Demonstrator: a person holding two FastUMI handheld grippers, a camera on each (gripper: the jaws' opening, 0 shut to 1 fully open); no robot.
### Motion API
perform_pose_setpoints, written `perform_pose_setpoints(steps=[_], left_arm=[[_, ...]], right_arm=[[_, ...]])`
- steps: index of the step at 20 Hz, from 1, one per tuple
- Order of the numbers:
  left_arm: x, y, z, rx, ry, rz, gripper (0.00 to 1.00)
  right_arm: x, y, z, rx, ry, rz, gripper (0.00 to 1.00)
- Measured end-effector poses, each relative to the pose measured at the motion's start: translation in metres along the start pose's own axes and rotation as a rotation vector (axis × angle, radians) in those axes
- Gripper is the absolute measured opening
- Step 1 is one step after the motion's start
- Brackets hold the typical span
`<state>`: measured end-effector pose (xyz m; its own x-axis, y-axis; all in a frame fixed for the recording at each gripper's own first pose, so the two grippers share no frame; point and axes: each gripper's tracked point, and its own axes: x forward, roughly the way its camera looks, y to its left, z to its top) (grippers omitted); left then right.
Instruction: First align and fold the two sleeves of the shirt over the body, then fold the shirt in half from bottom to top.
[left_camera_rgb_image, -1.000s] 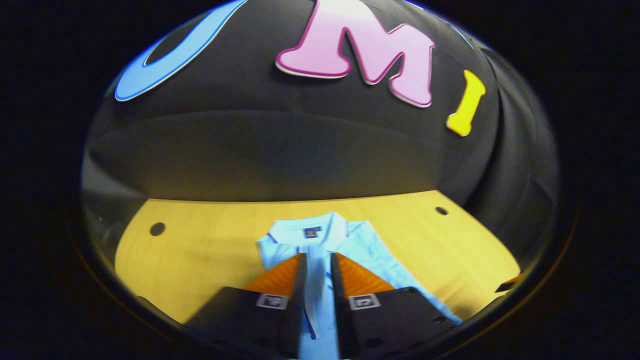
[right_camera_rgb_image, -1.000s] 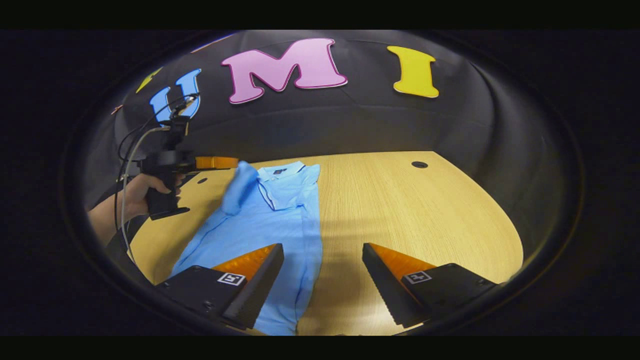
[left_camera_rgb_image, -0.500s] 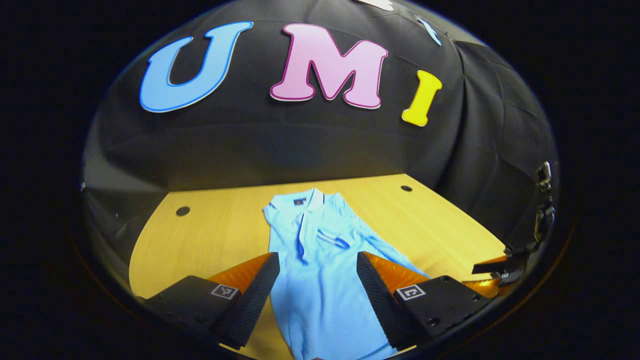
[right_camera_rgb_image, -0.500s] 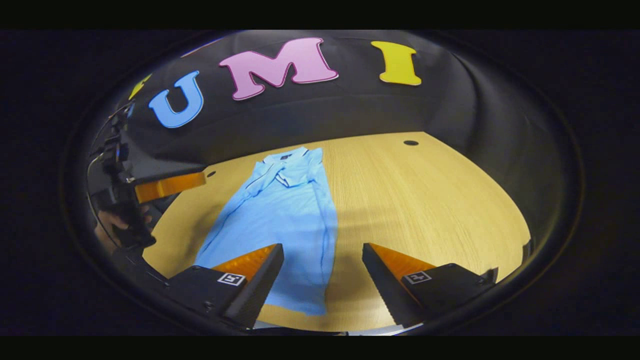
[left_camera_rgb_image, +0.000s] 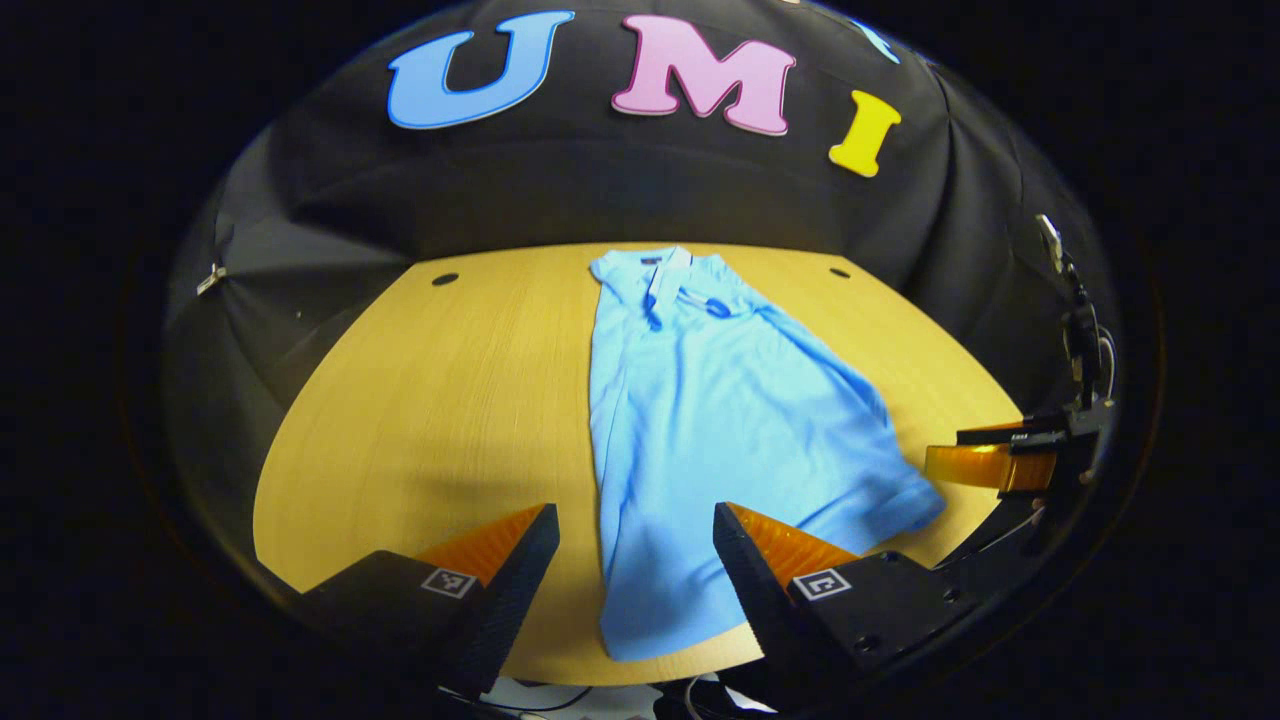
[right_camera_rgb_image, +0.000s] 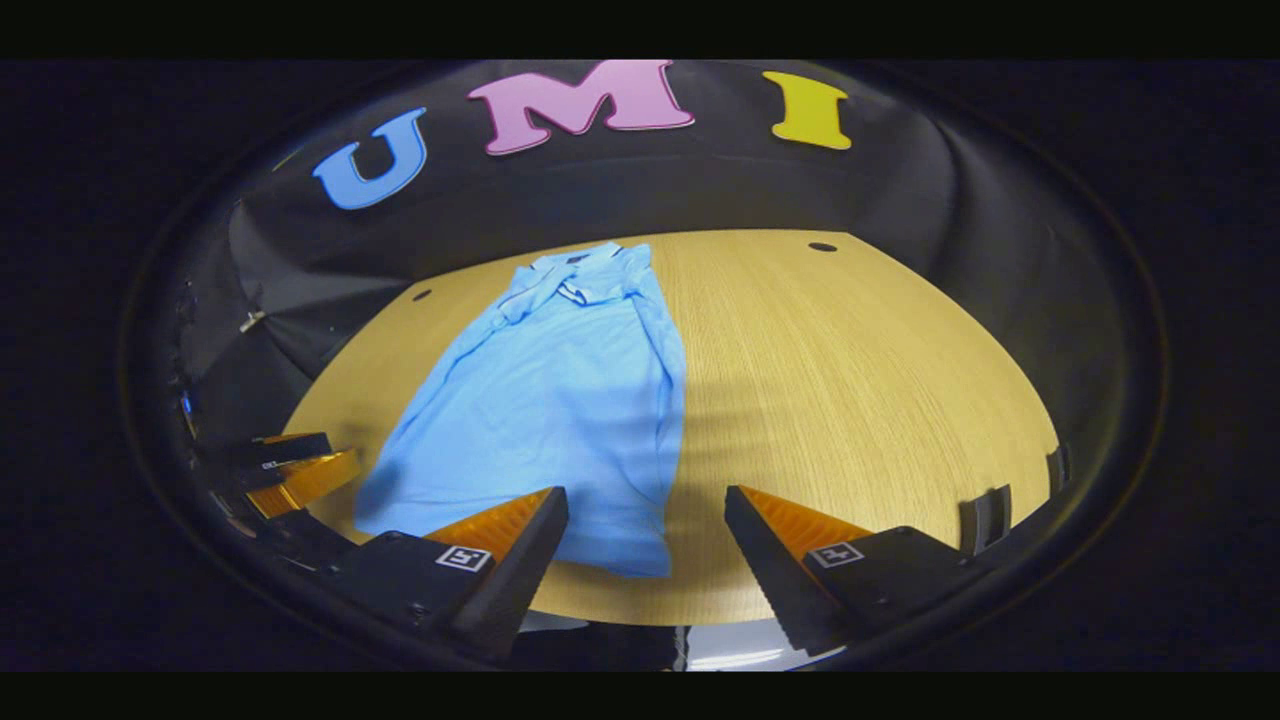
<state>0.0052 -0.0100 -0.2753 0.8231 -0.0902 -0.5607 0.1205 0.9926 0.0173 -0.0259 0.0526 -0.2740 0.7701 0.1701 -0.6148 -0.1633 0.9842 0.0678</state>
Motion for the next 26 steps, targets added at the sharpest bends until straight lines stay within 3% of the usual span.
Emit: perform_pose_setpoints(steps=[2,3,6,8,12,13,14,15,16,17,18,20,22,24,25,26], left_arm=[[0.001,0.002,-0.020,0.009,0.034,0.011,0.94],[0.001,0.002,-0.024,0.016,0.038,0.013,0.99],[0.006,0.001,-0.043,0.047,0.074,0.011,0.95],[0.010,-0.001,-0.055,0.077,0.106,0.016,0.99],[0.014,-0.006,-0.054,0.051,0.087,0.010,1.00],[0.013,-0.006,-0.054,0.056,0.076,0.011,0.96],[0.014,-0.012,-0.054,0.063,0.070,-0.010,1.00],[0.013,-0.016,-0.051,0.088,0.047,-0.023,0.99],[0.015,-0.021,-0.053,0.110,0.036,-0.046,0.84],[0.016,-0.024,-0.053,0.133,0.023,-0.056,0.75],[0.016,-0.026,-0.054,0.145,0.017,-0.060,0.57],[0.017,-0.037,-0.053,0.136,0.023,-0.079,0.36],[0.018,-0.039,-0.053,0.120,0.053,-0.060,0.12],[0.016,-0.042,-0.052,0.082,0.101,-0.068,0.07],[0.015,-0.043,-0.052,0.057,0.124,-0.085,0.07],[0.014,-0.042,-0.050,0.032,0.141,-0.102,0.07]], right_arm=[[0.004,0.005,-0.009,-0.018,0.021,-0.001,0.98],[0.007,0.006,-0.013,-0.023,0.025,-0.001,0.98],[0.016,0.006,-0.027,-0.040,0.058,-0.016,0.99],[0.019,0.006,-0.038,-0.032,0.090,-0.019,0.99],[0.021,0.005,-0.036,-0.122,0.050,-0.035,0.98],[0.020,0.005,-0.035,-0.130,0.030,-0.035,0.98],[0.020,0.005,-0.036,-0.114,0.030,-0.036,0.98],[0.022,0.004,-0.034,-0.110,0.029,-0.042,0.97],[0.024,0.005,-0.034,-0.105,0.035,-0.039,0.94],[0.025,0.005,-0.033,-0.098,0.038,-0.041,0.83],[0.026,0.006,-0.033,-0.090,0.041,-0.038,0.67],[0.027,0.011,-0.033,-0.081,0.054,-0.021,0.42],[0.024,0.014,-0.035,-0.074,0.069,-0.004,0.26],[0.026,0.016,-0.037,-0.117,0.111,0.019,0.03],[0.028,0.017,-0.035,-0.140,0.123,0.036,0.07],[0.028,0.017,-0.036,-0.157,0.136,0.050,0.05]])
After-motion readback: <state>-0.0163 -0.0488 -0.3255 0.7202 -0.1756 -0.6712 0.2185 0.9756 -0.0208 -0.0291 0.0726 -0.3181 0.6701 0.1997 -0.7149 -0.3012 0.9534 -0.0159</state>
